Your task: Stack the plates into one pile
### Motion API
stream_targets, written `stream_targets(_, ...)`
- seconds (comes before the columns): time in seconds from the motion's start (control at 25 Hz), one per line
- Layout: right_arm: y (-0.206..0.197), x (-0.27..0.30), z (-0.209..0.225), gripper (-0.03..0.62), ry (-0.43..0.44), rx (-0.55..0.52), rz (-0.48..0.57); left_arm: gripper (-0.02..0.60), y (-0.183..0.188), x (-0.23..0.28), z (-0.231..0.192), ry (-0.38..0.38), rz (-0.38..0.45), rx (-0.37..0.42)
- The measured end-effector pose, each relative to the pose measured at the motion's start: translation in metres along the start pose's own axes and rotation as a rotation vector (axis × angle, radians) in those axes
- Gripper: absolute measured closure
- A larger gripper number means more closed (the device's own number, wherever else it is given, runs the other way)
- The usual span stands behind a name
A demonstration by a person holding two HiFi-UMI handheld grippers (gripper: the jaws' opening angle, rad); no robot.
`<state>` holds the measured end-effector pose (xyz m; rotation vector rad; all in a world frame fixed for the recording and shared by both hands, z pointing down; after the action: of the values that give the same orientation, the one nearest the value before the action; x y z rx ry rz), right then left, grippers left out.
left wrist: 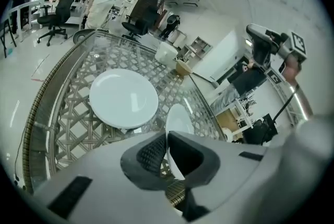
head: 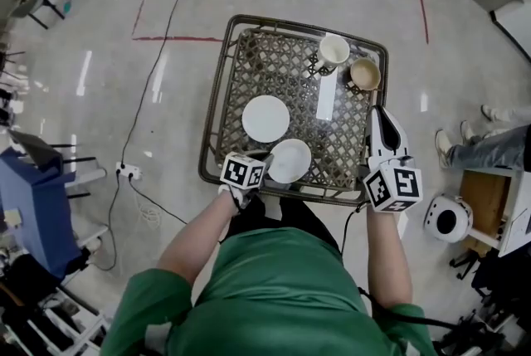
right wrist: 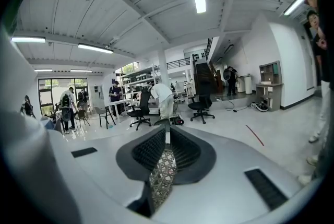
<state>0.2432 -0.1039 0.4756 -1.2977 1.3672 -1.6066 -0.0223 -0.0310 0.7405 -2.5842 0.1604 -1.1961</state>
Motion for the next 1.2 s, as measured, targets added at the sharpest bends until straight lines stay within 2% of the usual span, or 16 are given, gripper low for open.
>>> stream_targets(0.12,0.006,-0.002,-0.004,0.549,-0.008,0.002,0.018,0.546,0.011,-0.01,0.006,-0.035,0.027,0.033)
stream_targets(0.32,0.012,-0.006,-0.01,0.551,-0.022,0.013,0.03,0.551,0.036,-0.029,0.013,-0.06,0.056,0.168)
stream_targets(0.4,0.013,-0.007,-0.012,0.551,-0.026,0.016,0.03,0.551,0.05,-0.035,0.01,-0.061,0.08,0.184)
stream_targets(0.56,0.014,-0.008,-0.012,0.551,-0.034,0.028,0.024,0.552,0.081,-0.043,-0.011,-0.052,0.148,0.129)
stream_targets(0.72,0.007,-0.009,-0.005,0.551,-0.053,0.065,0.003,0.552,0.102,-0.047,-0.034,-0.02,0.171,0.087)
stream_targets(1.04,0.0,-0.003,0.007,0.551,-0.071,0.073,-0.032,0.546,0.118,-0.023,-0.084,0.078,0.131,0.009)
stream_targets(1.2,-0.007,-0.001,0.013,0.551,-0.081,0.087,-0.057,0.546,0.121,-0.013,-0.097,0.106,0.113,0.003)
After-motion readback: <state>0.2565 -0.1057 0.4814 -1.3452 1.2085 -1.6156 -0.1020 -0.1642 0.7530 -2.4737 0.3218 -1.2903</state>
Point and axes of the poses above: the fingertips, and each gripper's own axes: x forward along the fingers, z to its right, y out of its top, the point moved 7 cm from there along -x, backward along the fingers, and after that the axes turned 10 degrees about -x, right-handed, at the moved point
